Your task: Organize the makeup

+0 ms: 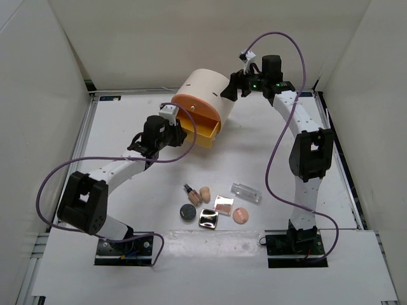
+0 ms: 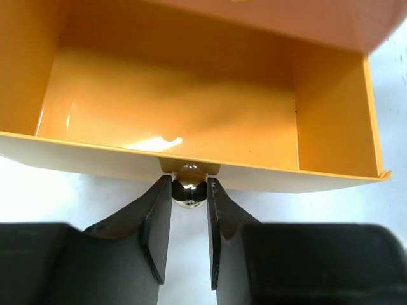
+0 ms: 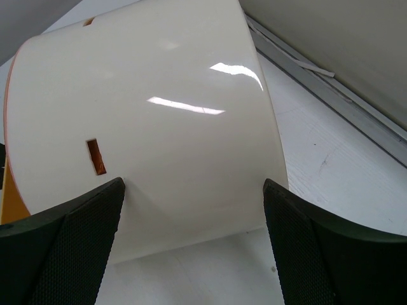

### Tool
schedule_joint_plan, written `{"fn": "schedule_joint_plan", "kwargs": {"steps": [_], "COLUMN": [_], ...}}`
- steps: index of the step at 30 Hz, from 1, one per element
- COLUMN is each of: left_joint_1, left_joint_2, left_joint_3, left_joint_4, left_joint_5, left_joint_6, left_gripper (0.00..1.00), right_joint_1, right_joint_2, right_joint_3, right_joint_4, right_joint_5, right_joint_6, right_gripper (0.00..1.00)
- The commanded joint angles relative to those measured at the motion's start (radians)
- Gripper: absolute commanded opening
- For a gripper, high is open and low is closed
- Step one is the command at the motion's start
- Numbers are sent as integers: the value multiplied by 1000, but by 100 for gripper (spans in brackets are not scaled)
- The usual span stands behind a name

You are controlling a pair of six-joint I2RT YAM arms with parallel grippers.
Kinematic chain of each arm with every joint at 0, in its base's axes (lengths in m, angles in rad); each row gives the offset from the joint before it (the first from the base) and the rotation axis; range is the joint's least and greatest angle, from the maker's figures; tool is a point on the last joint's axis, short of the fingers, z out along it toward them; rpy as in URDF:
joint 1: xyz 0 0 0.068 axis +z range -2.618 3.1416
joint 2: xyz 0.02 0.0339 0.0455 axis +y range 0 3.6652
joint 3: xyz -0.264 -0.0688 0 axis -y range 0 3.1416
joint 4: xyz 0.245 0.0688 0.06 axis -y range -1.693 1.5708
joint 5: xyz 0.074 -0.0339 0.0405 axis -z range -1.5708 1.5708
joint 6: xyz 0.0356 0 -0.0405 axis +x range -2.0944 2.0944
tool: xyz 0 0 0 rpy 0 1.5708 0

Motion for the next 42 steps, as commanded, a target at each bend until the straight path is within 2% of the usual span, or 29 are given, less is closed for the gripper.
{"fn": "schedule_joint_plan", "kwargs": {"steps": [1,4,6,7,8,9,10,14,16,19,20,23,25,26,27,30,32,34,35,38,42], "left_joint_1": [-4,-19,-28,-27,-27,-32,-30,-32,-32,-32,-32,-33,-32,-32,-33,-33,-35,-36,-36,-36,-42], "left_joint_2": [-80,-111,-129,-136,-148,-154,-160,-206,-231,-277,-280,-292,-314,-326,-338,-357,-364,-369,-375,-387,-424], "left_joint_3": [-36,-46,-58,-66,-72,-76,-73,-26,-12,43,103,161,158,149,138,96,86,54,43,-3,-43], "left_joint_4": [-125,-168,-175,-175,-169,-166,-178,-260,-303,-456,-578,-733,-849,-868,-880,-928,-954,-963,-960,-957,-955], "left_joint_5": [-43,-67,-61,-49,-49,-55,-64,-111,-138,-165,-168,-196,-201,-196,-187,-167,-146,-124,-118,-99,-101], "left_joint_6": [-22,-36,-55,-56,-58,-56,-61,-59,-75,-113,-116,-151,-182,-193,-217,-257,-266,-282,-286,-317,-342], "left_gripper": [25,28,40,49,75,91,98,98,98,98,98,98,98,98,98,98,98,98,98,98,98], "right_joint_1": [-3,-3,-3,-3,-3,-3,-3,-3,-15,-46,-58,-79,-52,-40,-27,22,58,101,162,273,359], "right_joint_2": [-67,-72,-78,-78,-84,-90,-93,-133,-158,-213,-231,-335,-434,-470,-551,-670,-759,-799,-826,-851,-866], "right_joint_3": [-3,-9,-11,-12,-12,-15,-14,0,-6,-43,-55,-187,-331,-385,-511,-690,-811,-898,-922,-1015,-1123], "right_joint_4": [-14,-20,-23,-34,-32,-32,-38,-75,-81,-87,-93,-126,-164,-176,-173,-133,-136,-179,-195,-259,-302], "right_joint_5": [2,4,1,-4,-4,1,-1,28,-5,-19,-10,51,178,229,333,464,482,504,536,564,536], "right_joint_6": [-15,-21,-21,-29,-36,-39,-45,-81,-95,-88,-85,-85,-101,-102,-82,20,110,117,117,94,-18], "right_gripper": [90,91,91,90,91,92,93,96,99,99,99,99,99,99,99,99,96,94,94,93,93]}}
